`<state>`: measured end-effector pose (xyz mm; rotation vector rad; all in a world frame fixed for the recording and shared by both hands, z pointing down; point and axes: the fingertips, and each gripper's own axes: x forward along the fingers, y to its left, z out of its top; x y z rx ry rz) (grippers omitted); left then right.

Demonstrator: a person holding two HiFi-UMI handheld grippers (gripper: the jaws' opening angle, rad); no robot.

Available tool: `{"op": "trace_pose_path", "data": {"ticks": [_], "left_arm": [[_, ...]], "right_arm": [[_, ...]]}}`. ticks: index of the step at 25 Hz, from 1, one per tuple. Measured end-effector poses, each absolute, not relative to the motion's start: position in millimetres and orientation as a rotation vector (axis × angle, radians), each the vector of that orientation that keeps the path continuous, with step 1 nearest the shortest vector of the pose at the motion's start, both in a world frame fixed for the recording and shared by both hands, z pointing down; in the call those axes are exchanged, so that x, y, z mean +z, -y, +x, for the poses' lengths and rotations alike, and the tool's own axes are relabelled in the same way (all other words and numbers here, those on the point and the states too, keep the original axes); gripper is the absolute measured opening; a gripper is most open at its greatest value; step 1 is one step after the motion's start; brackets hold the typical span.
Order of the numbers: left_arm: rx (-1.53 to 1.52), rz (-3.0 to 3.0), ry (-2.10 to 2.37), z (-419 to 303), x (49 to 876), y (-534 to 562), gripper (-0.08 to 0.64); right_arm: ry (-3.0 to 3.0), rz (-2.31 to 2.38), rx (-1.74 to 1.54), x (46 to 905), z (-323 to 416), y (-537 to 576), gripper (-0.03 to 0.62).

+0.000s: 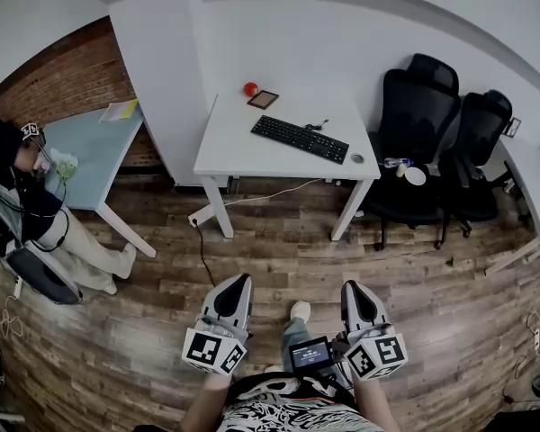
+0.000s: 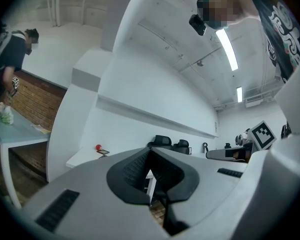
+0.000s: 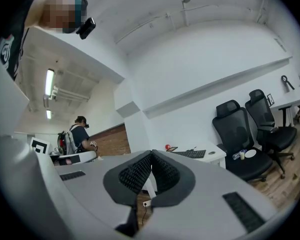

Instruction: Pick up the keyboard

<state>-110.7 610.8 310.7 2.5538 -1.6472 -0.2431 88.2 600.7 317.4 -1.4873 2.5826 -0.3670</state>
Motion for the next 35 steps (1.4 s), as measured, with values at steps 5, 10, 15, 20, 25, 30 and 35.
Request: {"op": "trace_pose_path", "data": {"ticks": [5,10,15,20,25,30,35], "left_arm": [[-0.209,2.534,1.677,-116.5,317.7,-554.2,0.015],[-0.219,2.513,1.679,-119.1,313.6,-489.5,0.015],[-0.227,2.49,1.7,-118.8,309.3,-416.5,0.015],[-0.196,2.495,1.704,-113.9,303.9,-341.0,0.015],[-0.179,2.491,1.711,-109.2,303.2,-281.6,0.015],[-0.16,2.492,1.706,-100.6,305.4,-241.3,0.015],[-0.154,2.499,1.694,-105.8,306.6,-209.2,0.015]], "right_arm": [[-2.604,-1.572,-0.266,321.2,86.8,-545.8,0.029],[-2.617,-1.598,-0.264,319.7,89.1,-477.6,0.028],[-2.646,-1.574,-0.258,317.7,87.5,-407.3,0.028],[-2.64,-1.575,-0.261,312.4,90.7,-331.0,0.028],[-2.631,-1.582,-0.267,311.8,95.6,-270.0,0.028],[-2.607,-1.687,-0.328,326.1,105.4,-227.8,0.028],[-2.598,-1.706,-0.354,332.5,99.6,-200.8,0.028]]}}
